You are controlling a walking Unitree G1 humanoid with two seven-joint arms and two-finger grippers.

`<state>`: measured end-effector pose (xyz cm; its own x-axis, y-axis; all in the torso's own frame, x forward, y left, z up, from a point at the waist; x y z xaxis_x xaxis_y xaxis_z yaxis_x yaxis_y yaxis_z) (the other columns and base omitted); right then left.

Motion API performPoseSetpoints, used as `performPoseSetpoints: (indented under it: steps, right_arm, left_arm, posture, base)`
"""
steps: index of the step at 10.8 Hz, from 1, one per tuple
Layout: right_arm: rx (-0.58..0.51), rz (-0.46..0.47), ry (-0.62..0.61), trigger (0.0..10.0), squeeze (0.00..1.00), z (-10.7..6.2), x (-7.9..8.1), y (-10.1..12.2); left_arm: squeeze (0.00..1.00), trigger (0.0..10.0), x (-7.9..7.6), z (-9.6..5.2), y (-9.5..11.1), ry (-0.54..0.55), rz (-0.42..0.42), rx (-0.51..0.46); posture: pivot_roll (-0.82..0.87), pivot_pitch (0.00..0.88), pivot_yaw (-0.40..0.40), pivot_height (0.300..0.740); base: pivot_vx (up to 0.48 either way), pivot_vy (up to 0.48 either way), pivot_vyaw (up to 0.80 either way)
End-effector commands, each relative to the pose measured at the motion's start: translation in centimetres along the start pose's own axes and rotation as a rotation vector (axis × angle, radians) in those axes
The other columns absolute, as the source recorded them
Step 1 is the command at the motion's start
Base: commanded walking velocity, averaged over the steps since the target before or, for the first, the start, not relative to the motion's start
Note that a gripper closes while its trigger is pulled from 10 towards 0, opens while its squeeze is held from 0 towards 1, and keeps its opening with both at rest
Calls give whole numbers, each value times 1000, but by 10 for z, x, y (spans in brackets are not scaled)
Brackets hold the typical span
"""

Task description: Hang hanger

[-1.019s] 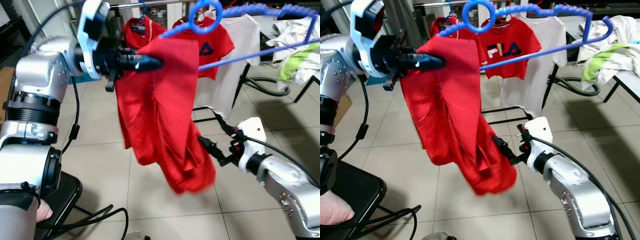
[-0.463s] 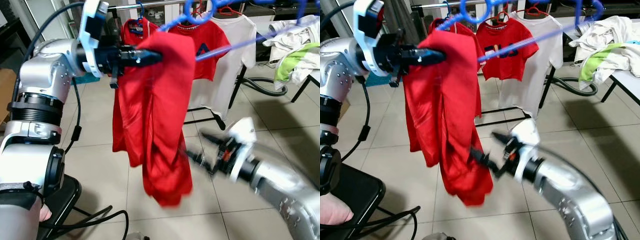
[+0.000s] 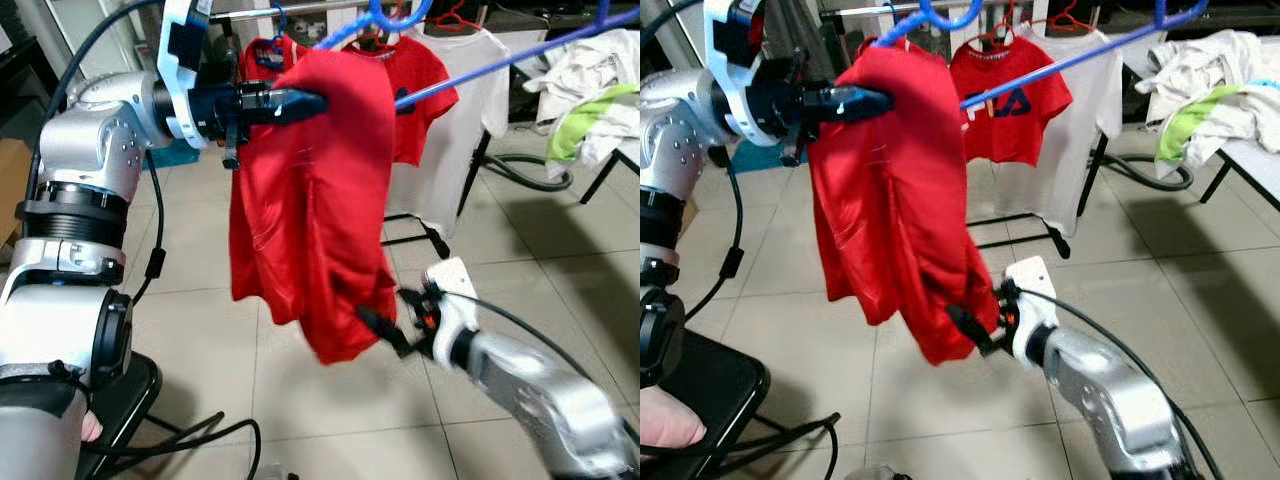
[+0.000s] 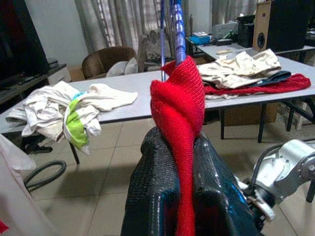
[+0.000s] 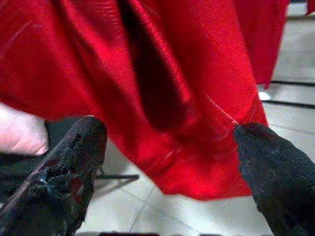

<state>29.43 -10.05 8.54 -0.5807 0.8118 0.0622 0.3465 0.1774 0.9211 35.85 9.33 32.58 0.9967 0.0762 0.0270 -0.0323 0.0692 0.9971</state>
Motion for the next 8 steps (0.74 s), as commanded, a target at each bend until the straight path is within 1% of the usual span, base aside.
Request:
performPoseSetpoints:
  steps: [1, 2, 3, 4, 5, 6, 8]
  right_arm:
    - [-21, -26, -75, 10000, 0, 5, -13, 5]
    - [-33, -31, -148, 10000, 0, 11, -28, 7]
    - [-62, -38, -158, 10000, 0, 8, -33, 13]
    - [-109, -68, -124, 10000, 0, 3, -32, 22]
    - [-147, -108, -41, 10000, 0, -4, -23, 28]
    - [-165, -132, 9, 10000, 0, -7, -18, 29]
    - [-174, -145, 46, 10000, 0, -9, -15, 28]
  left_arm:
    - [0, 0, -4, -1, 18, -7, 50, -30]
    - [0, 0, -4, 0, 15, -6, 49, -22]
    - [0, 0, -4, 0, 15, -6, 49, -19]
    - [0, 0, -5, 0, 16, -5, 49, -18]
    - [0, 0, -5, 0, 15, -4, 49, -16]
    - [0, 0, -5, 0, 15, -5, 48, -16]
    - [0, 0, -6, 2, 16, -11, 47, -18]
  posture:
    - [-13, 0, 123, 740]
    - [-9, 0, 122, 740]
    - [-7, 0, 120, 740]
    - [-7, 0, 121, 740]
    - [-9, 0, 122, 740]
    - [-11, 0, 124, 740]
    - [-11, 0, 126, 740]
  base:
    - [0, 0, 0]
    - [0, 0, 0]
    - [0, 0, 0]
    - [0, 0, 0]
    - [0, 0, 0]
    - [0, 0, 0]
    - [0, 0, 0]
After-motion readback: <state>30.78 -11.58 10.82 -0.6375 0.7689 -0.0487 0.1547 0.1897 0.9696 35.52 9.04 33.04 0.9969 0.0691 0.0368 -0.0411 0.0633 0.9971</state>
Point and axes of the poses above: a point about 5 cm out from each wrist's last joint towards the gripper, its own z axis pointing out of the wrist towards the gripper, its own y axis along the axis of the wrist's last joint, x = y × z, the point moved 6 cm from there along z, pointing out of the wrist towards the gripper, and after that the axes turned 9 degrees about -z, right-handed, at the moved point
